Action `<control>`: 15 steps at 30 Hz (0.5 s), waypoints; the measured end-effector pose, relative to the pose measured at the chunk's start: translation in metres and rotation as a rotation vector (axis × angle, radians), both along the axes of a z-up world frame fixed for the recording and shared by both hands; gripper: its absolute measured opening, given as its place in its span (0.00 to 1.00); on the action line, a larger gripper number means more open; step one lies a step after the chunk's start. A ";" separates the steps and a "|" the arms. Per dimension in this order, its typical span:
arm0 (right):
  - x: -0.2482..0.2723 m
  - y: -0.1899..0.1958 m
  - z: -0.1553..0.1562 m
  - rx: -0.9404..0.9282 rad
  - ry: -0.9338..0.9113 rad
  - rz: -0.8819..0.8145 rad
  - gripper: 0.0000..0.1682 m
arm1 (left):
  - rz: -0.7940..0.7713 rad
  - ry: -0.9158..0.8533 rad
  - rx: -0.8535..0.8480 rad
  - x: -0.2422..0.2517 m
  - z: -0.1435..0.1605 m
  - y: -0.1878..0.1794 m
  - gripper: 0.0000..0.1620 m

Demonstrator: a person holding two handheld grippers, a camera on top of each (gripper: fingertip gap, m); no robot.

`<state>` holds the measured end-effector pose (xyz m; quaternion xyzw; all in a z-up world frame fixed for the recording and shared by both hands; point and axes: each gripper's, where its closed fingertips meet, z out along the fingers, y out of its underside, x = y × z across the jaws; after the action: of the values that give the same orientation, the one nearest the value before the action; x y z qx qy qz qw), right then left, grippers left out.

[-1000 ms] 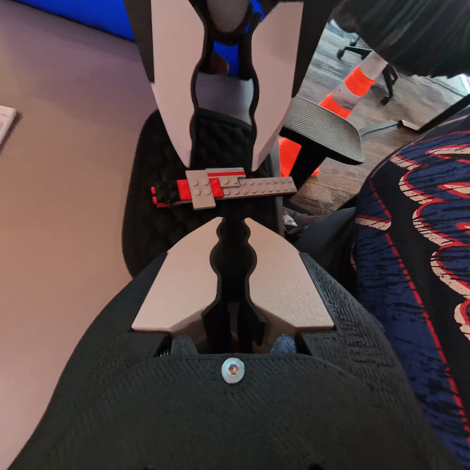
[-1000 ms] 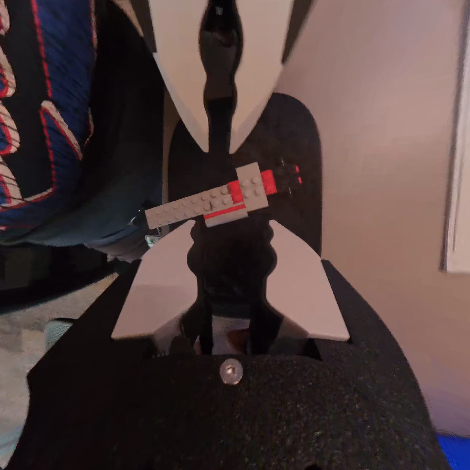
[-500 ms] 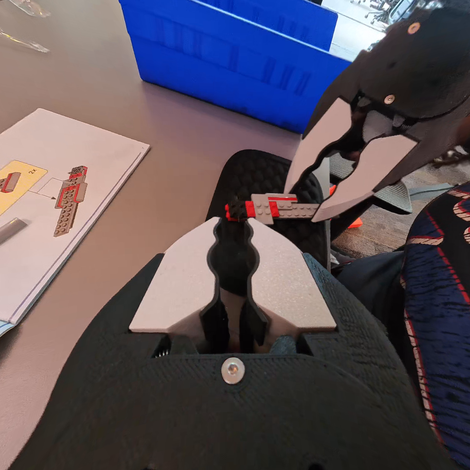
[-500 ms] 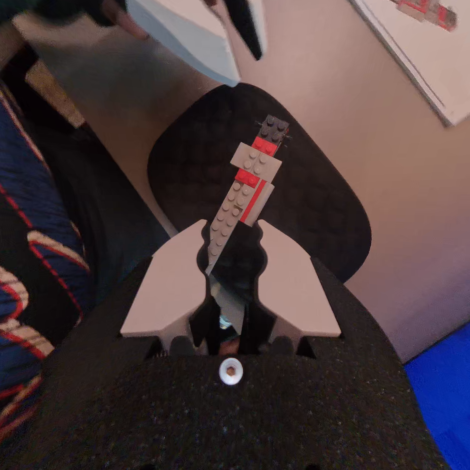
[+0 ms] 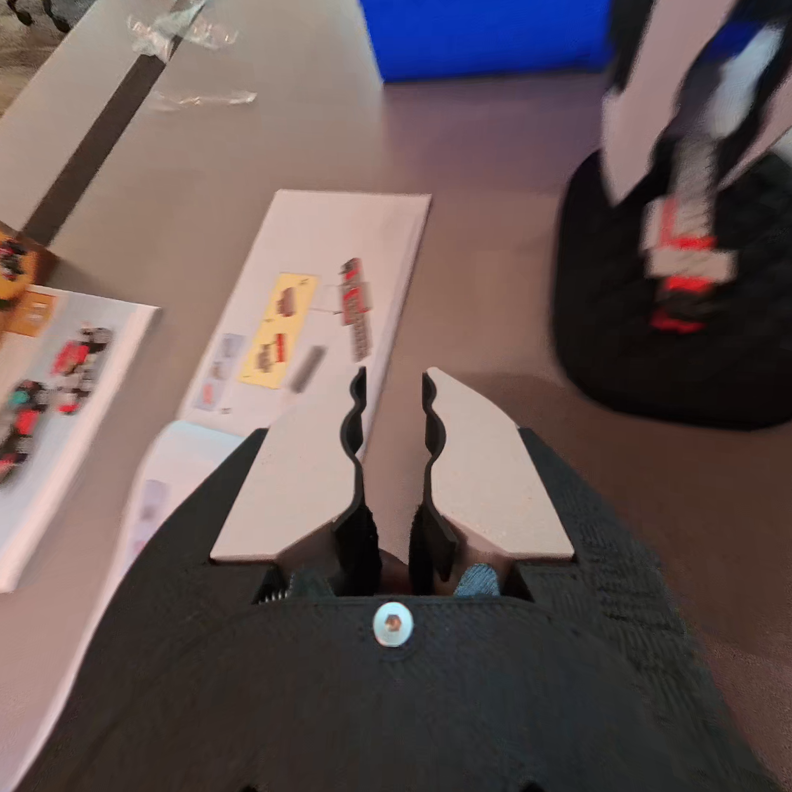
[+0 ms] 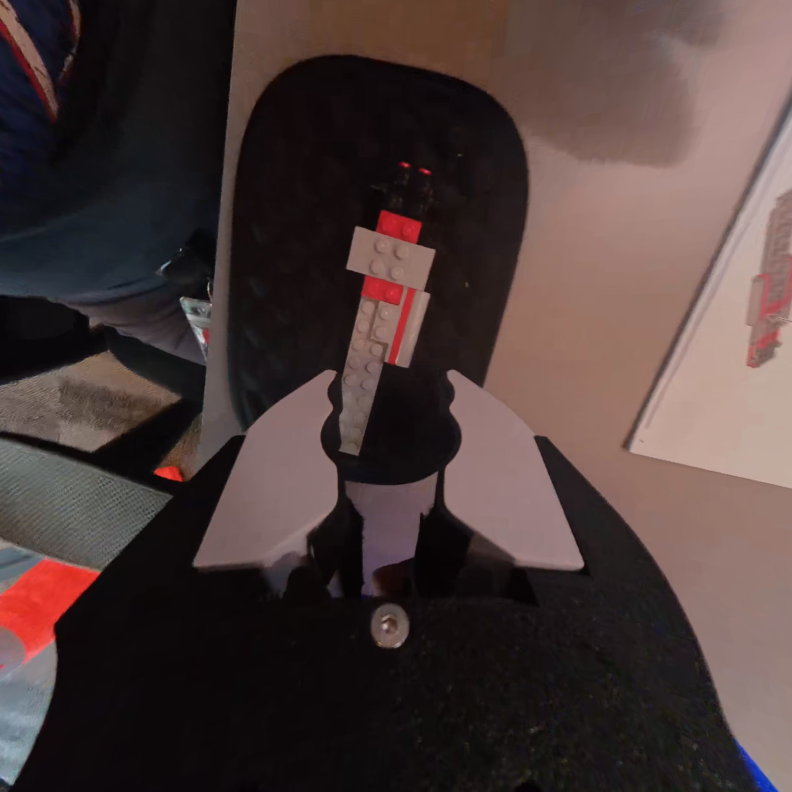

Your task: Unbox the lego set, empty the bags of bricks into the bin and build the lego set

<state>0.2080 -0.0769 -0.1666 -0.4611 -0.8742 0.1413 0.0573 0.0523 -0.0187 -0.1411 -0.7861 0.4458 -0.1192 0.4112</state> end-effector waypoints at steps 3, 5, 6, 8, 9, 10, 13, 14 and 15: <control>-0.008 0.002 0.021 -0.036 0.154 -0.099 0.30 | -0.067 0.156 -0.022 -0.020 -0.017 0.032 0.15; -0.011 0.000 0.037 -0.069 0.262 -0.166 0.30 | -0.099 0.181 -0.053 -0.024 -0.027 0.047 0.15; -0.012 -0.002 0.044 -0.084 0.312 -0.191 0.31 | -0.120 0.181 -0.069 -0.023 -0.032 0.052 0.14; -0.013 -0.005 0.055 -0.097 0.402 -0.234 0.31 | -0.147 0.190 -0.092 -0.024 -0.043 0.058 0.14; -0.013 -0.008 0.060 -0.108 0.435 -0.248 0.31 | -0.154 0.186 -0.097 -0.024 -0.047 0.061 0.14; -0.013 -0.009 0.063 -0.117 0.467 -0.271 0.31 | -0.163 0.155 -0.095 -0.022 -0.046 0.063 0.13; -0.011 -0.011 0.068 -0.132 0.522 -0.341 0.30 | -0.180 0.125 -0.124 -0.021 -0.049 0.060 0.05; -0.010 -0.011 0.067 -0.130 0.525 -0.358 0.30 | -0.180 0.121 -0.121 -0.021 -0.049 0.060 0.05; -0.009 -0.012 0.064 -0.132 0.522 -0.367 0.30 | -0.181 0.121 -0.116 -0.020 -0.049 0.060 0.05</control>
<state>0.1991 -0.0884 -0.1023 -0.5621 -0.7212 0.2981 0.2739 0.0321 0.0411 -0.1905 -0.7708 0.5315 -0.1338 0.3249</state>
